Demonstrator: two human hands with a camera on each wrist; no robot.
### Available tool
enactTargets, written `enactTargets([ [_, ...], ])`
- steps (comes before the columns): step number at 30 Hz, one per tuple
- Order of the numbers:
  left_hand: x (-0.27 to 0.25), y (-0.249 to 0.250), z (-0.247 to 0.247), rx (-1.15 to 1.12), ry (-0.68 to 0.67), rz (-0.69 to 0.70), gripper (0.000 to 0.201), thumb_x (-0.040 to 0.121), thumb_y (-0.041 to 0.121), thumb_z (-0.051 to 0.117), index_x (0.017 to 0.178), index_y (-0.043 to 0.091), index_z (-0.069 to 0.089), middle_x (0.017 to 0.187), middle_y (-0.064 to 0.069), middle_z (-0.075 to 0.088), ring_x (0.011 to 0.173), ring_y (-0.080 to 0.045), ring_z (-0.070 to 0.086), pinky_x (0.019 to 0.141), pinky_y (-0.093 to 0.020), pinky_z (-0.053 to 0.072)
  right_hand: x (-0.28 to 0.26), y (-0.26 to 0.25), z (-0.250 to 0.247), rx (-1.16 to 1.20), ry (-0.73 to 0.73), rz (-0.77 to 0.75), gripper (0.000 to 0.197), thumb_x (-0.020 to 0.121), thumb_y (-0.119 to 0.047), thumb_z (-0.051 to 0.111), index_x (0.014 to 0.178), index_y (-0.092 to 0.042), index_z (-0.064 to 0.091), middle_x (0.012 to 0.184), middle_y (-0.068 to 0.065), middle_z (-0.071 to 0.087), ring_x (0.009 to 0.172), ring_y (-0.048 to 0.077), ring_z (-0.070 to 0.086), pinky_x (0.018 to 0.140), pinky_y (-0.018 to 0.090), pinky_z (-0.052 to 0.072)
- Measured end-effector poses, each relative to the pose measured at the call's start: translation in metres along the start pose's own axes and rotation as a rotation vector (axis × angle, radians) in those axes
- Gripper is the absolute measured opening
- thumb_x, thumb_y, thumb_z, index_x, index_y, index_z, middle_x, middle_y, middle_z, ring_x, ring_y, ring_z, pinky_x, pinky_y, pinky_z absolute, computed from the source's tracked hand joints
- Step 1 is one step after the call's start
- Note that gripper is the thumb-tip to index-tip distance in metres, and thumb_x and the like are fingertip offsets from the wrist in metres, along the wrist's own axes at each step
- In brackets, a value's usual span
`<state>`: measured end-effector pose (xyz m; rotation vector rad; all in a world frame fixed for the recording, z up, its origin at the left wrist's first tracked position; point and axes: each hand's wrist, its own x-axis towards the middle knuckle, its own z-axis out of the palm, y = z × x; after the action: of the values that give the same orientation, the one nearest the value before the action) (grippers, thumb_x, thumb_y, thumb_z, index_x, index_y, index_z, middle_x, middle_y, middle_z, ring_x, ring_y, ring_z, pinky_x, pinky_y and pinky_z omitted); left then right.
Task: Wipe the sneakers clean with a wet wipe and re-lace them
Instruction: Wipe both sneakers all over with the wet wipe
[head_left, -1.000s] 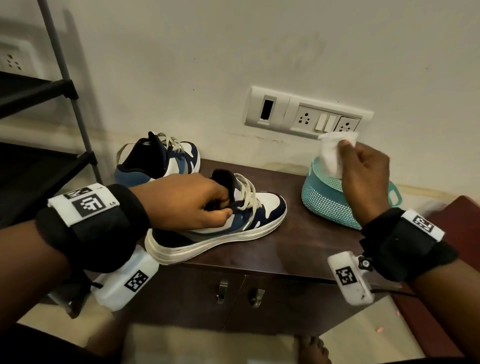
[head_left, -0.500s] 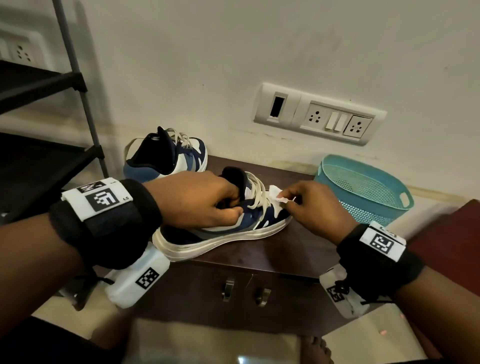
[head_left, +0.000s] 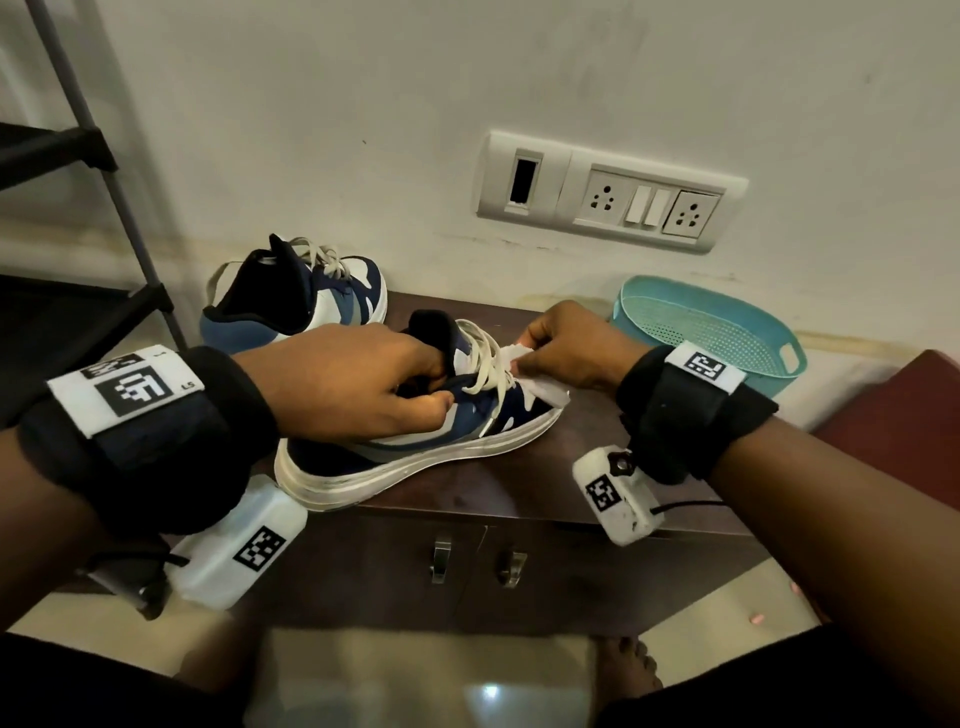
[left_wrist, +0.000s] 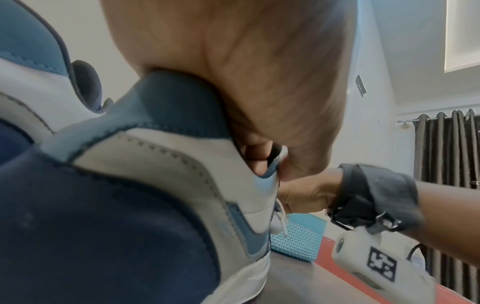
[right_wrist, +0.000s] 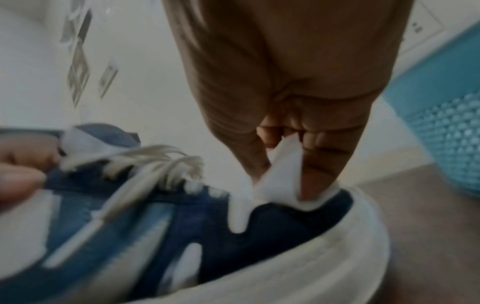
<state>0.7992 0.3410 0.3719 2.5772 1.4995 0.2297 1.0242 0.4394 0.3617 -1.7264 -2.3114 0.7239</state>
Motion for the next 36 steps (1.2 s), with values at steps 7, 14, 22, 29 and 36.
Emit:
enactTargets([
  [7,-0.001,-0.001,0.001,-0.008,0.006,0.005,0.035,0.095,0.056,0.044,0.073,0.029,0.047,0.062,0.005,0.052,0.059,-0.01,0.05,0.055,-0.027,0.034,0.006,-0.001,0.003,-0.069,0.044,0.011,0.013,0.089,-0.017,0.074,0.099,-0.01,0.077,0.091,0.006,0.073,0.08,0.018,0.063,0.067,0.024,0.043],
  [14,-0.002,-0.001,0.001,0.003,0.01,0.004,0.033,0.094,0.057,0.042,0.074,0.031,0.047,0.063,0.005,0.053,0.06,-0.01,0.052,0.056,-0.027,0.033,0.019,0.02,-0.013,-0.17,0.156,0.122,0.017,0.085,-0.01,0.075,0.1,-0.002,0.077,0.094,0.014,0.073,0.088,0.028,0.067,0.068,0.028,0.044],
  [22,-0.003,-0.002,0.0,0.022,-0.003,0.019,0.033,0.093,0.059,0.038,0.079,0.031,0.049,0.066,0.005,0.053,0.06,-0.011,0.051,0.056,-0.025,0.032,0.003,0.011,-0.019,-0.077,0.287,-0.116,0.008,0.094,-0.018,0.065,0.094,-0.016,0.072,0.088,0.001,0.068,0.084,0.019,0.063,0.064,0.024,0.043],
  [29,-0.004,-0.002,0.001,0.085,0.007,0.021,0.034,0.095,0.057,0.034,0.097,0.031,0.056,0.067,0.005,0.054,0.06,-0.01,0.052,0.054,-0.023,0.03,-0.016,0.012,0.017,0.175,0.004,-0.2,0.016,0.098,-0.032,0.058,0.093,-0.025,0.072,0.089,-0.001,0.077,0.088,0.021,0.073,0.088,0.043,0.059],
  [36,-0.006,-0.002,0.001,0.107,0.042,0.008,0.029,0.099,0.051,0.035,0.077,0.034,0.04,0.068,0.006,0.052,0.061,-0.009,0.051,0.054,-0.025,0.029,-0.037,0.049,-0.002,0.256,-0.127,-0.332,0.017,0.1,-0.012,0.061,0.111,-0.009,0.074,0.113,0.001,0.077,0.111,0.018,0.07,0.106,0.039,0.051],
])
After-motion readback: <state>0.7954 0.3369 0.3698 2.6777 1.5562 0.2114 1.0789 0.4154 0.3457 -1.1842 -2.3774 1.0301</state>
